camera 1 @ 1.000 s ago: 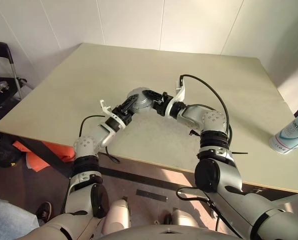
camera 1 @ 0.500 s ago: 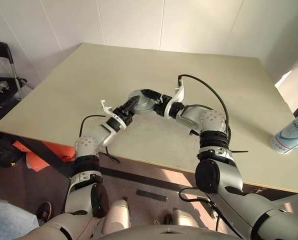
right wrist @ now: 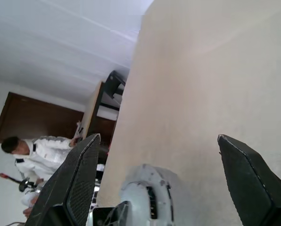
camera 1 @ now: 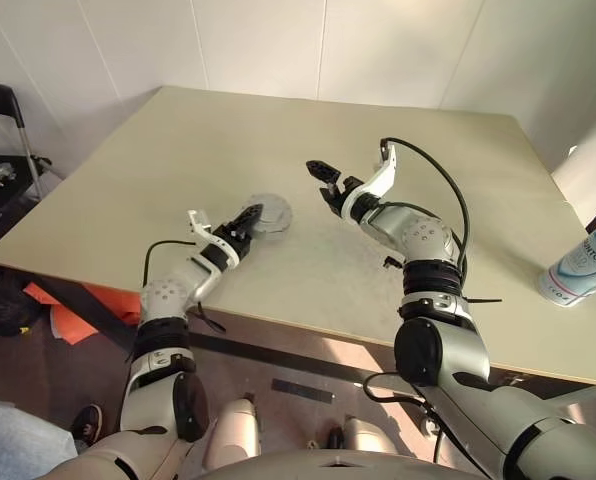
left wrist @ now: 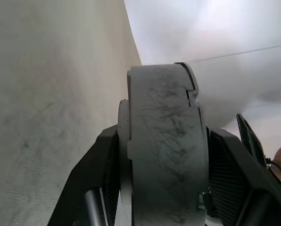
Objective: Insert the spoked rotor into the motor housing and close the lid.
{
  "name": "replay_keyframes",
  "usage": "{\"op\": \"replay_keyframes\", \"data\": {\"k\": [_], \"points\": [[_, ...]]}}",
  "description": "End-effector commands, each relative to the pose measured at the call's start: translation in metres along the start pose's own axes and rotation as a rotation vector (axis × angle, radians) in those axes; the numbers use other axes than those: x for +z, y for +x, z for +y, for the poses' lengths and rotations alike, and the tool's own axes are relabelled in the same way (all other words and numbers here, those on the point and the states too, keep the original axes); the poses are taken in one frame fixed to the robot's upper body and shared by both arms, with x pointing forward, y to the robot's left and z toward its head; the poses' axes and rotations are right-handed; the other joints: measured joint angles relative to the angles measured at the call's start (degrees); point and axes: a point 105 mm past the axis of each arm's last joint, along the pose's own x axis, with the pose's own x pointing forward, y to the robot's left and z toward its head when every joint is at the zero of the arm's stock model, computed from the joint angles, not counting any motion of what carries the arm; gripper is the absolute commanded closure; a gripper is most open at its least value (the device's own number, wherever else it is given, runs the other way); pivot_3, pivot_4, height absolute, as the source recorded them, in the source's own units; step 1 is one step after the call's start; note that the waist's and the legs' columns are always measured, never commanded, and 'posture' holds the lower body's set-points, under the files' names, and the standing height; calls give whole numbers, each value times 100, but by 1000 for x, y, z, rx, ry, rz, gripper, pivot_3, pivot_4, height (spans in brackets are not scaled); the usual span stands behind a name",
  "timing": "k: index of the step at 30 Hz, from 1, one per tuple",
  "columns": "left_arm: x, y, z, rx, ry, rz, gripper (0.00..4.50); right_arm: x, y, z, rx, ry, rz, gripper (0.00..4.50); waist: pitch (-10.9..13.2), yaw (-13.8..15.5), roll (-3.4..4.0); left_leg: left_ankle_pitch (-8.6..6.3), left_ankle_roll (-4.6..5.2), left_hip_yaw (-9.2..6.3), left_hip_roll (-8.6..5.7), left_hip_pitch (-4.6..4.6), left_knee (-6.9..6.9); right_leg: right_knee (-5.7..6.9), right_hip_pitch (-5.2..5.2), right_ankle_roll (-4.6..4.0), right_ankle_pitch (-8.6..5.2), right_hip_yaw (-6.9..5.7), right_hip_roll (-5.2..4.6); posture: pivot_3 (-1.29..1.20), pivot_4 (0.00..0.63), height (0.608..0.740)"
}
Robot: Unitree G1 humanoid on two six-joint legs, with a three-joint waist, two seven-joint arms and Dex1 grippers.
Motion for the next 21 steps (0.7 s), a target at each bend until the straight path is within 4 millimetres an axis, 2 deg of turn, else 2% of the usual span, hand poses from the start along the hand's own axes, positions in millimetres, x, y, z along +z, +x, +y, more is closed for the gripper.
{"op": "replay_keyframes", "data": {"k": [1,8,18,21], "points": [[31,-4,-19,-71,48,-111,2173,4,5,18,49,-26,-15,42,0,-2,0,0,0,0,0,0,0,0,0,0,0,0,0,0,0,740],[69,-21,4,65,80,-269,2173,0,6,17,48,-38,0,42,0,-3,-1,0,0,-1,0,0,1,0,0,0,0,0,0,0,0,740],[89,-31,14,133,101,-375,2173,-2,7,13,37,-41,10,42,10,8,-20,0,0,-5,-3,-2,2,0,2,4,3,0,-1,0,0,740],[102,-38,14,141,119,-428,2173,-3,8,11,28,-37,13,42,10,3,-23,1,-1,-5,-2,-1,2,1,2,4,3,0,-1,0,0,740]]}}
